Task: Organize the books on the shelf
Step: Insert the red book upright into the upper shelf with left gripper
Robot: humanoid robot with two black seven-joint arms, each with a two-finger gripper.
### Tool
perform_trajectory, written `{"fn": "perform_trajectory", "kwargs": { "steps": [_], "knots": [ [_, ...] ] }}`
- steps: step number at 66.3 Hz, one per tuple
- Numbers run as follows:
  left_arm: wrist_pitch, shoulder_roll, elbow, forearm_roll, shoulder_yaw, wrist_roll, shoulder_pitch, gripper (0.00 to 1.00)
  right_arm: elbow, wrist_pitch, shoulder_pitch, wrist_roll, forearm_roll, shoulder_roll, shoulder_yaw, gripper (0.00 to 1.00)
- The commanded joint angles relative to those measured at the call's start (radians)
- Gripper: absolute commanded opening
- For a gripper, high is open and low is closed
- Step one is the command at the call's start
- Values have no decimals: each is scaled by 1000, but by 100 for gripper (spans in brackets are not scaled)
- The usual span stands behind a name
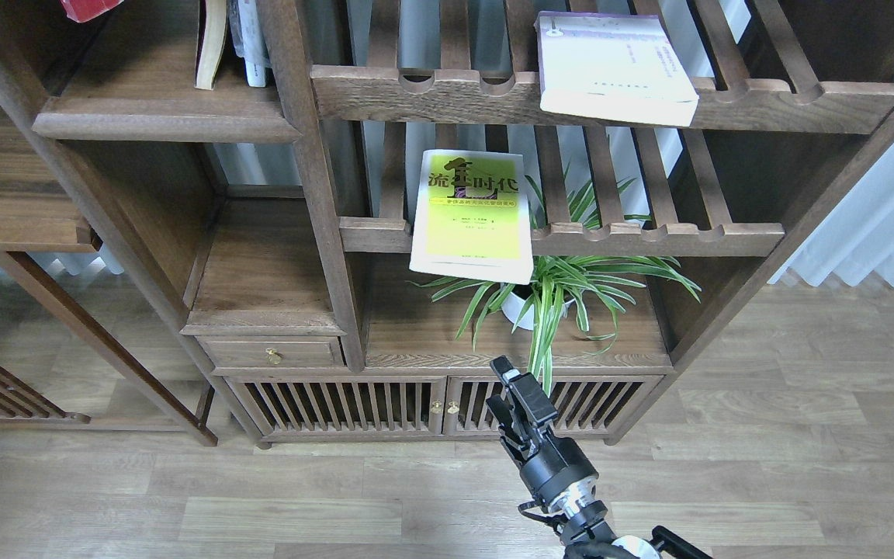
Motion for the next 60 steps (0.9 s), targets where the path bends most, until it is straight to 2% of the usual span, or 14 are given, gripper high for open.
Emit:
{"fn": "perform_trajectory", "kwargs": {
  "steps": [1,9,24,33,36,45,60],
  "knots": [
    [0,-13,52,3,36,-9,-39,2,8,0,-8,0,-1,0,0,99],
    [0,-31,98,14,50,-18,-49,2,13,0,-11,0,1,0,0,99],
    [0,-88,140,63,60,-78,-82,2,27,0,-26,0,-1,0,0,99],
    [0,-105,153,89,73,-187,-87,2,28,0,-29,0,-1,0,0,99],
    [0,-105,153,95,87,-211,-88,2,30,0,-31,0,-1,0,0,99],
    [0,-97,152,93,130,-245,-82,2,44,0,-43,0,-1,0,1,99],
    [0,-89,163,95,159,-375,-62,2,44,0,-49,0,-1,0,24,99]
  ]
}}
